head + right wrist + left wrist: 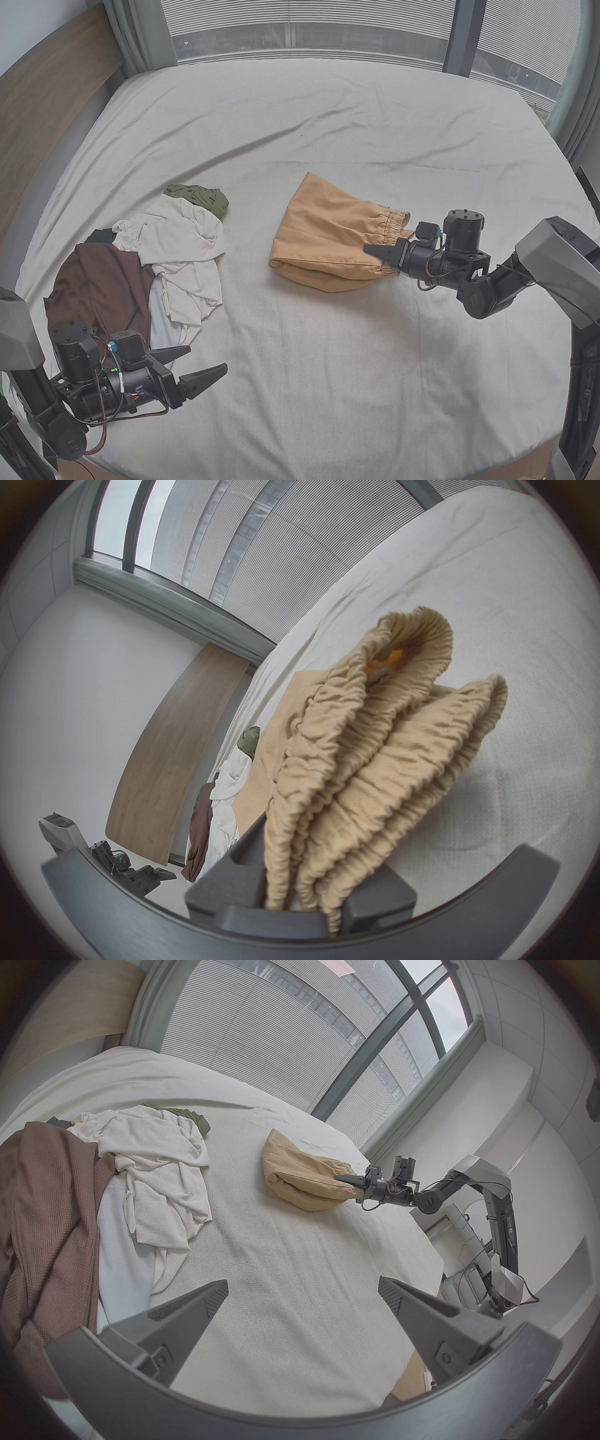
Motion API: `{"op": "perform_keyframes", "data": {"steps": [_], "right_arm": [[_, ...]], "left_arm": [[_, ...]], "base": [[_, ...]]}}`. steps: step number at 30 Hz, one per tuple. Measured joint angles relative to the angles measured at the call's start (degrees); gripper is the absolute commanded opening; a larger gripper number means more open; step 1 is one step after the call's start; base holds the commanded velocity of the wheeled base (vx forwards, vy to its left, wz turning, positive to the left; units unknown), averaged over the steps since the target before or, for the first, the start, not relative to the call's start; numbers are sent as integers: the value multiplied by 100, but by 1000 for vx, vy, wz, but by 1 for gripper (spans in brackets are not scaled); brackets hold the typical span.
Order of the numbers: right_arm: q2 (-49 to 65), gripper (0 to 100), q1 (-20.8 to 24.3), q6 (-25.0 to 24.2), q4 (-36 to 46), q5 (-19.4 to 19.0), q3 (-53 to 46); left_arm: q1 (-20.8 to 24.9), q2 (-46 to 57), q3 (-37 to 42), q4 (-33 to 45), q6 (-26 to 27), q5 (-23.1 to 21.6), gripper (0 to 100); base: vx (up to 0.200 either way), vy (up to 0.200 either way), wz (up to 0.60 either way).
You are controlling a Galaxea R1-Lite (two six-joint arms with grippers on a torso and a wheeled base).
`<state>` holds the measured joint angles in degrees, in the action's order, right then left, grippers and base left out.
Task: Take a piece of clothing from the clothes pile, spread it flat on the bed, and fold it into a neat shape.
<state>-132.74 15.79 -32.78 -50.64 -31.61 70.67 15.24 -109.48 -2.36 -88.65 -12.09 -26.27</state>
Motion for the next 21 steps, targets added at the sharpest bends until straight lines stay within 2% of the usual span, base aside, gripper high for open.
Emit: {"op": "perform_keyframes", "data": {"steps": [11, 21], "right_arm": [[165, 100, -60, 24, -205, 68, -280], [1221, 100, -586, -9, -156, 60, -653]], "left_arm": [[-22, 22, -11, -2, 0, -2, 100], [-30, 52, -46, 0, 0, -2, 100]], "base": [[0, 0, 0], [0, 0, 0]]}}
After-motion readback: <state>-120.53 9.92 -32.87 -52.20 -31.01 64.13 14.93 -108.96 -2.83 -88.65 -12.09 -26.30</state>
